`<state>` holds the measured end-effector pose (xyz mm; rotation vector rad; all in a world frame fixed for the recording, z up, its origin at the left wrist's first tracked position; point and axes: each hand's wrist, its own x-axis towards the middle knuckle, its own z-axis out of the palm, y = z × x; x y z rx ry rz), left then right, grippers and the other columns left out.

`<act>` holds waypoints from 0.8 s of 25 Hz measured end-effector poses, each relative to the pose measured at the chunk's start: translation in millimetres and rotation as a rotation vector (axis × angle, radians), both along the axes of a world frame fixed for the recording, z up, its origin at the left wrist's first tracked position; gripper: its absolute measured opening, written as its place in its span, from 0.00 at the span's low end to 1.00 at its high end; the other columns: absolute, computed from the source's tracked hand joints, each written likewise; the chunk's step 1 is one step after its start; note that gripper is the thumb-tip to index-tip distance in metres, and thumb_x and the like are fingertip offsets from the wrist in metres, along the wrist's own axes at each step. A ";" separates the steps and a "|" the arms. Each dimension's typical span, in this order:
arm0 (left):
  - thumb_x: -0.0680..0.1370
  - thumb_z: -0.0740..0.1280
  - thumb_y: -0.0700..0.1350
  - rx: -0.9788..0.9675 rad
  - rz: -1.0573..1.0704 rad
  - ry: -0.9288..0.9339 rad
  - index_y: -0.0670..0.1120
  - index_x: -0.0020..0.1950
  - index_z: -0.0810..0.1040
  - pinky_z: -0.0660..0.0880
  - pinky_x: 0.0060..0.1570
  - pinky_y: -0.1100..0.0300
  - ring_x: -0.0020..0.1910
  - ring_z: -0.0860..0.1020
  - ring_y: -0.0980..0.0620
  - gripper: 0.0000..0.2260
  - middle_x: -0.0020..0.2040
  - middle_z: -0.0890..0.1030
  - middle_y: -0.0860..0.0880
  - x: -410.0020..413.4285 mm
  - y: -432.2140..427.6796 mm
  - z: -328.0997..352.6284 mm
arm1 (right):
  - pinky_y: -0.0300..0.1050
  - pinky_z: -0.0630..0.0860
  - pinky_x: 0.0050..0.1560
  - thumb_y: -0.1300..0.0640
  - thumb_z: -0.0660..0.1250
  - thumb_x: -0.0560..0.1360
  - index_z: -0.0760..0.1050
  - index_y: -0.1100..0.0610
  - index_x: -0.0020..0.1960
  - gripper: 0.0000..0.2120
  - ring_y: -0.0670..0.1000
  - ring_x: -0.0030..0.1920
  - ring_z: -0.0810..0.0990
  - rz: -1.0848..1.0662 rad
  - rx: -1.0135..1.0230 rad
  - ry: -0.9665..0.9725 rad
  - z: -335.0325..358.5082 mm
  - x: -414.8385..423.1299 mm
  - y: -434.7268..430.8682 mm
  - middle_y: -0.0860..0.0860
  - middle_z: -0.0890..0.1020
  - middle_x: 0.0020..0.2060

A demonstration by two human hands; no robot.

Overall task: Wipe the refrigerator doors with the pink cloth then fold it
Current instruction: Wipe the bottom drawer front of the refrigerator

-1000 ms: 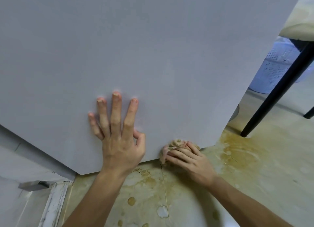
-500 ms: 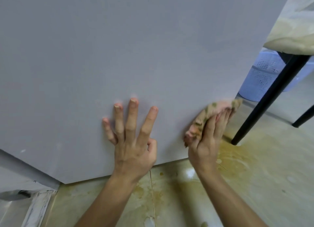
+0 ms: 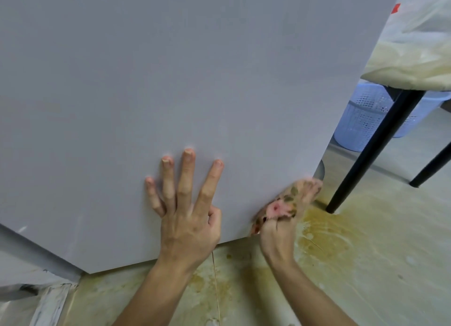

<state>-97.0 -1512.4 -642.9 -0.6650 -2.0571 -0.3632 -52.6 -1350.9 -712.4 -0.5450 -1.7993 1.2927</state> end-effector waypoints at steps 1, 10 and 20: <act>0.70 0.67 0.35 0.000 -0.013 -0.007 0.52 0.82 0.63 0.41 0.81 0.36 0.85 0.42 0.42 0.40 0.86 0.43 0.48 1.1 0.0 2.5 | 0.58 0.43 0.85 0.63 0.56 0.79 0.36 0.53 0.85 0.42 0.50 0.85 0.43 -0.024 0.070 0.076 17.3 -6.8 10.3 0.43 0.39 0.85; 0.71 0.70 0.37 0.109 -0.073 0.055 0.51 0.82 0.64 0.41 0.81 0.36 0.85 0.43 0.43 0.40 0.85 0.52 0.43 -5.7 26.8 97.0 | 0.51 0.60 0.81 0.63 0.53 0.83 0.55 0.55 0.84 0.29 0.64 0.82 0.58 -0.197 0.549 0.421 221.9 -40.7 56.0 0.67 0.55 0.82; 0.72 0.70 0.40 0.025 -0.055 0.071 0.52 0.82 0.65 0.47 0.81 0.35 0.85 0.49 0.39 0.38 0.86 0.51 0.44 -1.9 11.4 98.3 | 0.52 0.59 0.82 0.39 0.54 0.82 0.36 0.32 0.82 0.36 0.57 0.84 0.55 -0.059 0.354 0.148 58.8 -11.8 42.9 0.40 0.44 0.85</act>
